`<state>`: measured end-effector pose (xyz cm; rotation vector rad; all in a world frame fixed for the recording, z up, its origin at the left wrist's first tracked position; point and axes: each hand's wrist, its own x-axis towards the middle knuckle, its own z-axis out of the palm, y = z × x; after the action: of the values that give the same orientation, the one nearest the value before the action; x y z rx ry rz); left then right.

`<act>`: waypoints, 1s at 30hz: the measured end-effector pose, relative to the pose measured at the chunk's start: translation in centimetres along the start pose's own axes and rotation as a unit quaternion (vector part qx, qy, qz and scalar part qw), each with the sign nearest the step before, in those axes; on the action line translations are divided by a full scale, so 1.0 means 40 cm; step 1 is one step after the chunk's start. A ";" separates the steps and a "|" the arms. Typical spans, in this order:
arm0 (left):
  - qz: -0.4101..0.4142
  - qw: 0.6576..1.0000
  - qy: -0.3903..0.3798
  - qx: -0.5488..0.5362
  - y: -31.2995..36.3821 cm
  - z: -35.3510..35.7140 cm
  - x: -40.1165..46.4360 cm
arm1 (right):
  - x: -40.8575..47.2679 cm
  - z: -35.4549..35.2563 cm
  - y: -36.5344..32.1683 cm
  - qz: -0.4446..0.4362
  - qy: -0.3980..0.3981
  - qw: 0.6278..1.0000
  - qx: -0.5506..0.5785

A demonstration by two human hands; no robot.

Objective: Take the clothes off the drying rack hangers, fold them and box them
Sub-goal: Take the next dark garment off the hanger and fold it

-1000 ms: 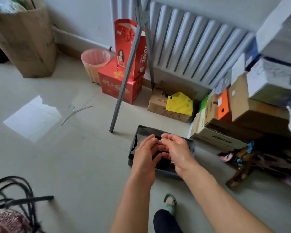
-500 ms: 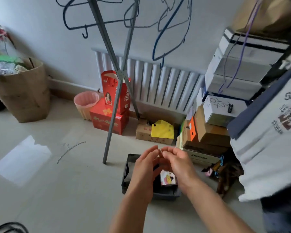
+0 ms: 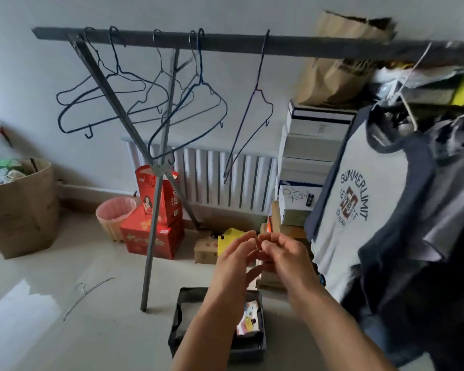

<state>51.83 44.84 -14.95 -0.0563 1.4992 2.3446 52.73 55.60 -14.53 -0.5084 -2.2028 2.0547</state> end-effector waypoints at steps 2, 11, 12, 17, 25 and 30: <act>0.011 1.000 -0.012 -0.003 0.011 0.056 -0.009 | -0.007 -0.051 -0.025 -0.015 0.009 1.000 0.005; 0.044 0.998 -0.053 -0.003 0.051 0.232 -0.009 | 0.006 -0.217 -0.121 -0.085 0.040 0.995 -0.021; 0.047 0.997 -0.054 -0.001 0.056 0.248 -0.006 | 0.009 -0.233 -0.135 -0.101 0.040 0.994 -0.029; 0.061 0.995 -0.083 0.007 0.088 0.337 0.015 | 0.031 -0.302 -0.224 -0.169 0.054 0.978 -0.106; 0.086 0.993 -0.082 0.008 0.125 0.352 0.049 | 0.114 -0.408 -0.406 -0.300 0.196 0.912 -0.200; 0.077 0.993 -0.082 0.020 0.111 0.313 0.048 | 0.211 -0.488 -0.479 -0.211 0.294 0.858 -0.364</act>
<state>50.60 54.80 -6.02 0.2649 1.5182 2.3706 46.88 75.94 4.75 -0.5334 -2.3147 0.6719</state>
